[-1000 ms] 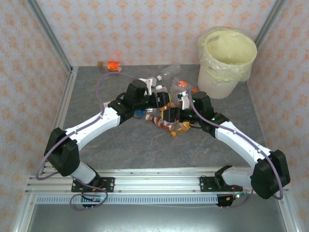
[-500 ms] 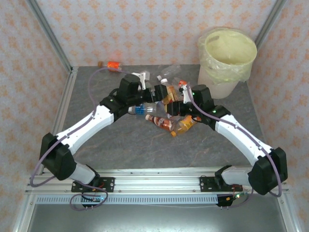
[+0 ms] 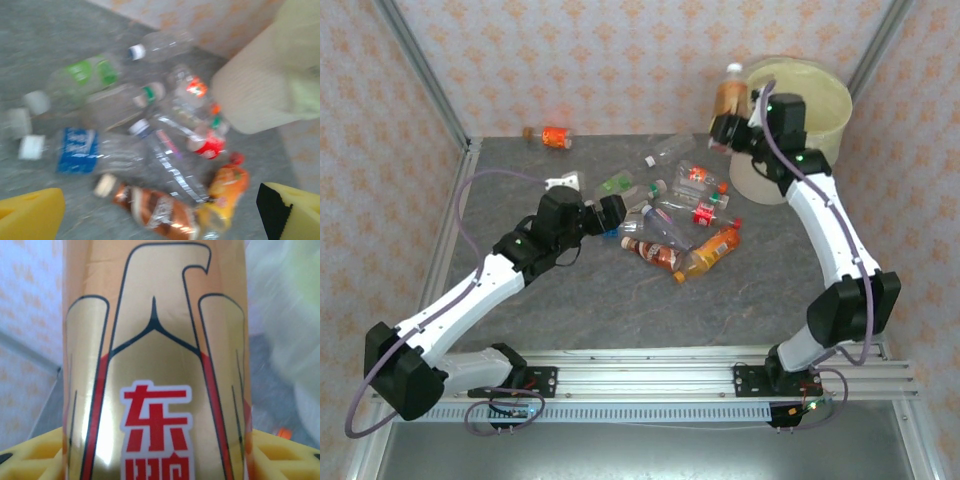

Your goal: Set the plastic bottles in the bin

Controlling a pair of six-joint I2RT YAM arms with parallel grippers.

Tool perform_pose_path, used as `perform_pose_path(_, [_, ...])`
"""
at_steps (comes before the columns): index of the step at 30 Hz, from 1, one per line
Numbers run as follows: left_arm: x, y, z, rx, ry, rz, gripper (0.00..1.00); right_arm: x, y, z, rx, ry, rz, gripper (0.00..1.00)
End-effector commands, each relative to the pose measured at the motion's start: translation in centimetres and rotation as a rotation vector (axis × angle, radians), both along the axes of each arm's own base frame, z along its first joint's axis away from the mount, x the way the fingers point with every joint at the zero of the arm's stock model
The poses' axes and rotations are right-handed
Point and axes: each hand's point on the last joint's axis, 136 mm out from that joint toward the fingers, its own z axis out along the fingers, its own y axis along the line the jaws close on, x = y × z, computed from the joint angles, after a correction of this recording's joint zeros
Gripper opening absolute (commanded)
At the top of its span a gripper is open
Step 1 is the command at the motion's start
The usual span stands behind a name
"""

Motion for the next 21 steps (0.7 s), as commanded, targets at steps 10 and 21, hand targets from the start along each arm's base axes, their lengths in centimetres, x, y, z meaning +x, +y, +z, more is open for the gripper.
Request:
perform_pose_path(10, [-2.6,7.7,-3.9,0.095,0.068,0.238,1.0,7.9,-12.6,-0.3,-0.134,0.058,-0.302,0.61])
perform_pose_path(21, [-4.4,11.0,-5.5,0.065,0.067,0.348,1.0,10.9,-11.9,-3.8,-0.111,0.17,-0.09,0.68])
